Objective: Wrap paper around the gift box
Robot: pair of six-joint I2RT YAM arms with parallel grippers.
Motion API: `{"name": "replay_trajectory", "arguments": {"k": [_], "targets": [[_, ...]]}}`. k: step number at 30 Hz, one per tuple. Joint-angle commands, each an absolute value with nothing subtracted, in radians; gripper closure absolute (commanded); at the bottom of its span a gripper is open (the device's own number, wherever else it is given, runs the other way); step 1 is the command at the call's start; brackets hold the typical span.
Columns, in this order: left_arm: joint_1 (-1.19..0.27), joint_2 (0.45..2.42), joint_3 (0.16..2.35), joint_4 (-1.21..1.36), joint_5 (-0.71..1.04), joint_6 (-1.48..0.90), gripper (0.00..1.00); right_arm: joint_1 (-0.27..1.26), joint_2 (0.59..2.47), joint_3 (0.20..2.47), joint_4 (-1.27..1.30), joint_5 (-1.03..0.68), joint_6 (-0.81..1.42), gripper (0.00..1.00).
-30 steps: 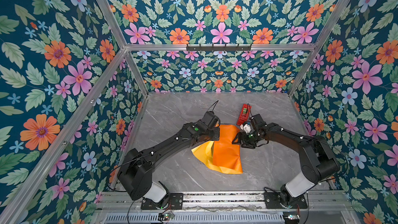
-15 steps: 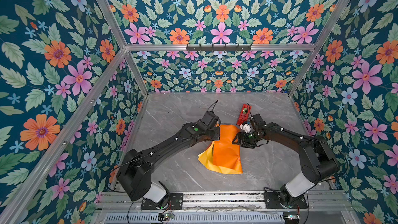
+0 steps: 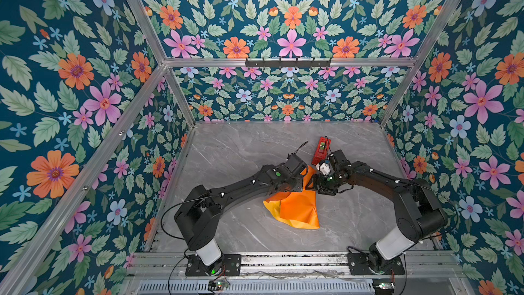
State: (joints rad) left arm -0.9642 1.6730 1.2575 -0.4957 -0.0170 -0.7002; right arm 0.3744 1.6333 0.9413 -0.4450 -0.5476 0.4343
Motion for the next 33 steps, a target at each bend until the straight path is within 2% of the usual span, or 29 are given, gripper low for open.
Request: {"name": "replay_trajectory", "arguments": {"k": [1, 8, 16, 22, 33], "targets": [[-0.978, 1.686, 1.272, -0.525, -0.029, -0.716, 1.00, 0.380, 1.649, 0.925, -0.546, -0.390, 0.419, 0.21], [-0.977, 1.694, 1.251, -0.439, 0.067, -0.772, 1.00, 0.379, 1.649, 0.921, -0.528, -0.406, 0.424, 0.21], [-0.954, 1.720, 1.276, -0.447, 0.099, -0.762, 1.00, 0.379, 1.684, 0.922, -0.521, -0.416, 0.420, 0.21], [-0.908, 1.719, 1.225, -0.326, 0.211, -0.808, 1.00, 0.380, 1.684, 0.916, -0.512, -0.417, 0.423, 0.21], [-0.881, 1.687, 1.212, -0.258, 0.253, -0.859, 1.00, 0.380, 1.679, 0.933, -0.531, -0.411, 0.415, 0.21]]}}
